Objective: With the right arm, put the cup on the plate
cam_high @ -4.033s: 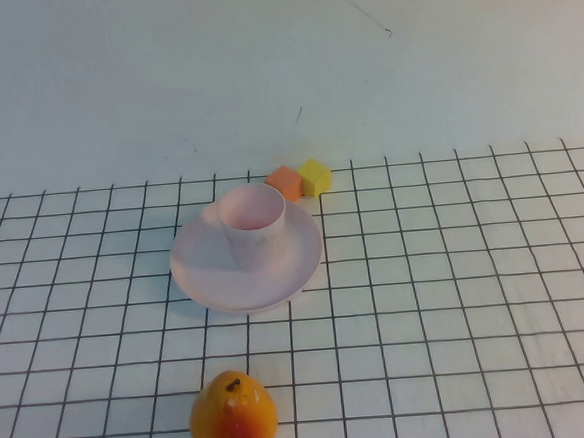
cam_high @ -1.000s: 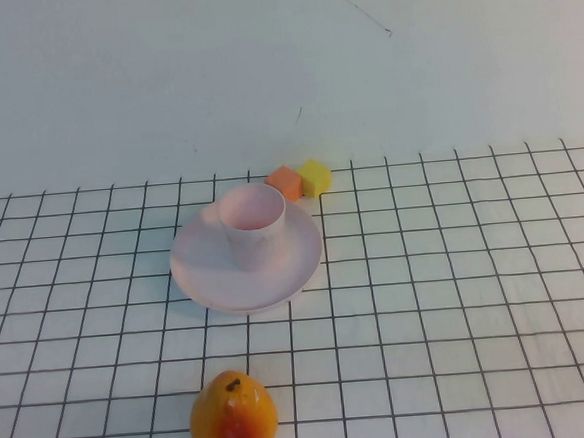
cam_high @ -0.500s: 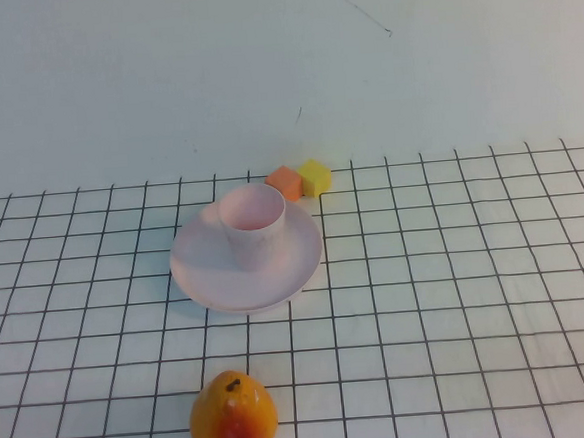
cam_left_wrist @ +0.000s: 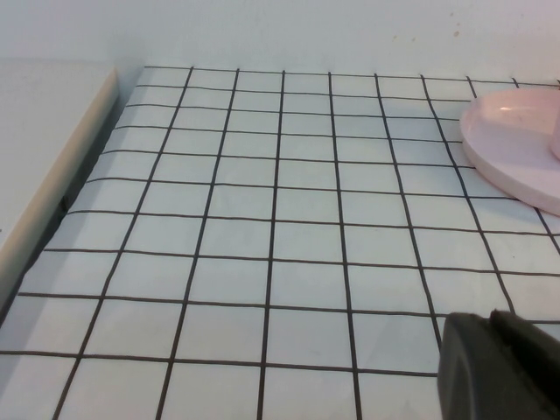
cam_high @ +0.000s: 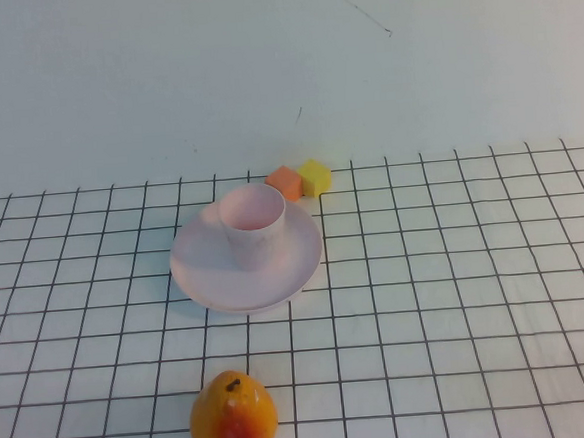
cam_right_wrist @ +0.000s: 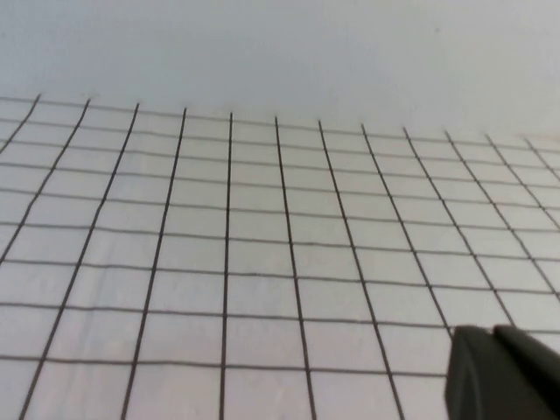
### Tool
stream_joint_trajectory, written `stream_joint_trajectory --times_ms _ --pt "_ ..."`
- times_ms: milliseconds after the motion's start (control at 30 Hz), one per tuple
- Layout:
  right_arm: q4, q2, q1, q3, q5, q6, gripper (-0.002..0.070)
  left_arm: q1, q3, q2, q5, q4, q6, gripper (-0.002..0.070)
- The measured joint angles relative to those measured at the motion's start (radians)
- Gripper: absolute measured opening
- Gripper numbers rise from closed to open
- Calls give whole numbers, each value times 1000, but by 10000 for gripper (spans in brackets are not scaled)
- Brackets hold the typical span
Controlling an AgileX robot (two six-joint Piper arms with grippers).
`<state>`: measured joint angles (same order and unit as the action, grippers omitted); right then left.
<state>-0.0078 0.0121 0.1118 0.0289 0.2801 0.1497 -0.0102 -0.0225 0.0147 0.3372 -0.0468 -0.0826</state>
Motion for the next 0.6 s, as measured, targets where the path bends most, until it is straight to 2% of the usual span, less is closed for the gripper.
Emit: stream_joint_trajectory --times_ms 200,600 --pt "20 0 0 0 82 0 0 0 0 0 0 0 0 -3" --pt "21 0 -9 0 86 31 0 0 0 0 0 0 0 -3"
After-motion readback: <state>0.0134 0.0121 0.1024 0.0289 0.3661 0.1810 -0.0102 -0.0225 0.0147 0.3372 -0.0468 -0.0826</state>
